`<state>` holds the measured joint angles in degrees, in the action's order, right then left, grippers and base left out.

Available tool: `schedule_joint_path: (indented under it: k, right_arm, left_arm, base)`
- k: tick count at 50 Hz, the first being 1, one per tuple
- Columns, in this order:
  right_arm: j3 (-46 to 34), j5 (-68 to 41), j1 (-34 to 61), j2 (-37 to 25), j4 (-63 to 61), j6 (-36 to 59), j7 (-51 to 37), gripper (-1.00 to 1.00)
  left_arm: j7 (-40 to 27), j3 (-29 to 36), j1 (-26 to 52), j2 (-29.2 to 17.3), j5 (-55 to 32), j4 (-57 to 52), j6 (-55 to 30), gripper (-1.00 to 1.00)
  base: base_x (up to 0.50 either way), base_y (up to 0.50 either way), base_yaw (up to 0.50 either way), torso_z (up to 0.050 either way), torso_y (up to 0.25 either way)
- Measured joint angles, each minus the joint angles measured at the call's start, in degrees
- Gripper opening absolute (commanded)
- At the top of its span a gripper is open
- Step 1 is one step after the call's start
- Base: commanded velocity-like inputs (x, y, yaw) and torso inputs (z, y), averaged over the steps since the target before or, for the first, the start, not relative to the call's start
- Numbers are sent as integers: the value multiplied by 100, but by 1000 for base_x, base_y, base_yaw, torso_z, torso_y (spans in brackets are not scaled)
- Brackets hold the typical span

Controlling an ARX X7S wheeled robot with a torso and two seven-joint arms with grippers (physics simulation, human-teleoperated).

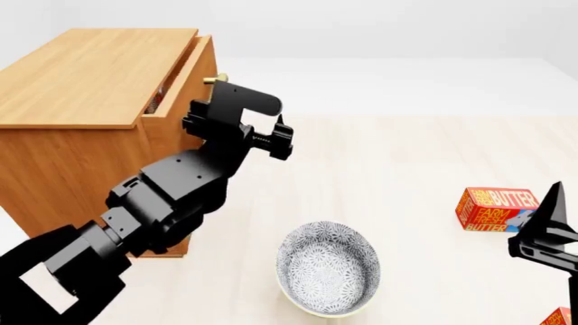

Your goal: Put the chocolate pudding in the top drawer of the cabinet and close it.

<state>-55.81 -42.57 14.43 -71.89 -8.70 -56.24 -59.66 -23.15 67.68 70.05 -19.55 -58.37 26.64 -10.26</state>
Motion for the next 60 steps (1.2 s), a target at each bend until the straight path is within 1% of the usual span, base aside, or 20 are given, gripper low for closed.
schedule_joint_path:
  k: [16, 31, 38, 46, 60]
  right_arm:
    - [114, 15, -125, -13, -36, 18, 15, 100]
    - [207, 15, -257, -51, -58, -17, 34, 100]
    - [269, 9, -302, -45, -69, 1, 54, 100]
    - [336, -3, -342, -23, -72, 35, 84, 100]
    - [439, 43, -377, 14, -136, 144, 92, 100]
  left_arm:
    - [-88, -168, -68, -423, -105, -110, 52, 100]
    - [-73, -202, -78, -353, -105, 53, 169, 100]
    - [-50, -190, -83, -427, -215, -41, 219, 100]
    - [110, -216, -184, -847, -265, -738, 189, 100]
    - [187, -337, -495, -1781, -528, -2593, 270, 100]
  base:
    - [0, 0, 0, 0, 0]
    - [0, 0, 0, 0, 0]
    - [0, 0, 0, 0, 0]
    - [0, 0, 0, 0, 0]
    - [0, 0, 0, 0, 0]
